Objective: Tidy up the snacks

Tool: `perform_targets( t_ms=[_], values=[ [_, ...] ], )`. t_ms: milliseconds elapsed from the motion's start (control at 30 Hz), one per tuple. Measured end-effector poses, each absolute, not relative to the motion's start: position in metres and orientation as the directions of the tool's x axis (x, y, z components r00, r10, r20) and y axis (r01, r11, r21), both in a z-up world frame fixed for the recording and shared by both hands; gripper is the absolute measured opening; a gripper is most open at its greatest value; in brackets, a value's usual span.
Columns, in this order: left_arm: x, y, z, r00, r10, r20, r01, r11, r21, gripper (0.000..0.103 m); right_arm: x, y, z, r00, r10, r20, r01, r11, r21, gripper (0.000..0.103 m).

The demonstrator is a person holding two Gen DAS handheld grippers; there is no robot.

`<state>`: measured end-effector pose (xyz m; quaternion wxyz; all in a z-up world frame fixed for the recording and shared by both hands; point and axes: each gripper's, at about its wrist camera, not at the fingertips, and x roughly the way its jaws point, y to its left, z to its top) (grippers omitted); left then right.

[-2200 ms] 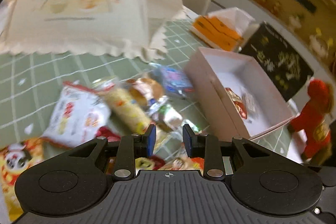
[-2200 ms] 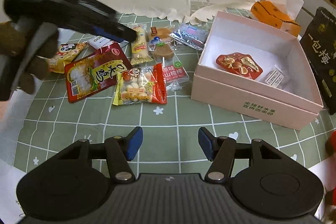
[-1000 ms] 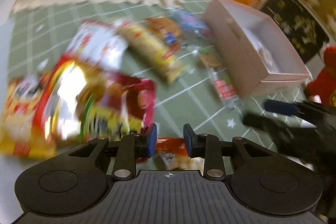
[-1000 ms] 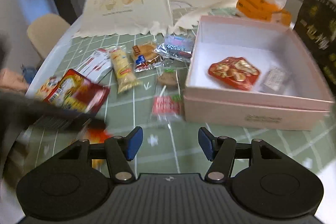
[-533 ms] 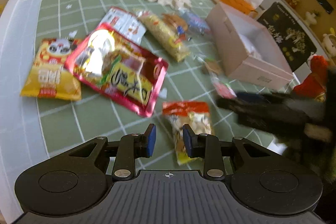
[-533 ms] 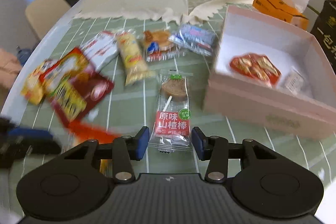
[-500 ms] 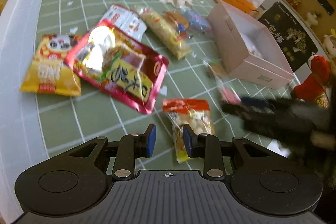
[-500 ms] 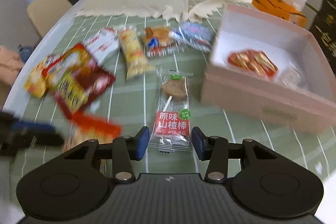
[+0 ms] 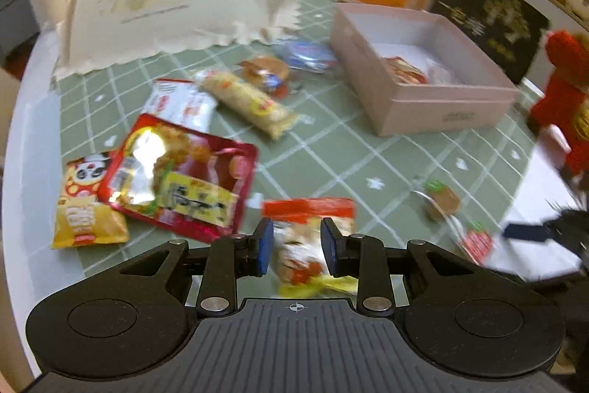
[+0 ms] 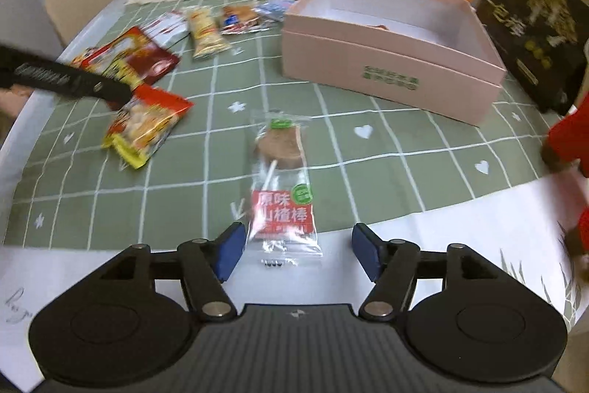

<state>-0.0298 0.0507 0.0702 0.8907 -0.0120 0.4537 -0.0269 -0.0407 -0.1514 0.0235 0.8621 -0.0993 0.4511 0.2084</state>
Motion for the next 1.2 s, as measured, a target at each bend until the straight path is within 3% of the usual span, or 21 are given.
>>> perform_targets(
  t_ms=[100,200,367,500,800,900,1067,1200],
  values=[
    [-0.032,0.03,0.067,0.57,-0.046,-0.82,0.102,0.995,0.016,0.036,-0.033,-0.156,0.024,0.529,0.253,-0.81,-0.419,0.908,0.01,0.065],
    [-0.03,0.022,0.061,0.554,0.01,-0.832,0.088,0.994,0.071,0.034,-0.02,-0.163,0.024,0.537,0.24,-0.809,-0.396,0.918,0.01,0.065],
    [-0.028,0.02,0.056,0.517,-0.077,-0.852,0.116,0.993,-0.019,0.034,-0.01,-0.172,0.021,0.537,0.244,-0.808,-0.358,0.933,0.043,0.067],
    [-0.027,0.009,0.048,0.505,-0.067,-0.861,0.134,0.991,0.001,0.034,-0.014,-0.166,0.018,0.558,0.228,-0.798,-0.37,0.929,0.007,0.072],
    [-0.023,0.003,0.046,0.493,-0.124,-0.861,0.195,0.98,-0.03,0.047,-0.017,-0.169,0.015,0.585,0.235,-0.777,-0.36,0.933,0.011,0.077],
    [-0.029,0.016,0.055,0.528,-0.167,-0.833,0.152,0.983,-0.1,0.046,-0.018,-0.17,0.014,0.589,0.235,-0.773,-0.357,0.934,0.011,0.078],
    [-0.032,0.061,0.062,0.593,-0.098,-0.799,-0.069,0.983,-0.172,0.044,-0.019,-0.17,0.013,0.6,0.233,-0.765,-0.349,0.937,0.011,0.081],
    [-0.023,0.088,0.042,0.533,-0.191,-0.824,-0.152,0.937,-0.316,0.044,-0.019,-0.17,0.012,0.604,0.233,-0.762,-0.348,0.937,0.01,0.083]
  ],
)
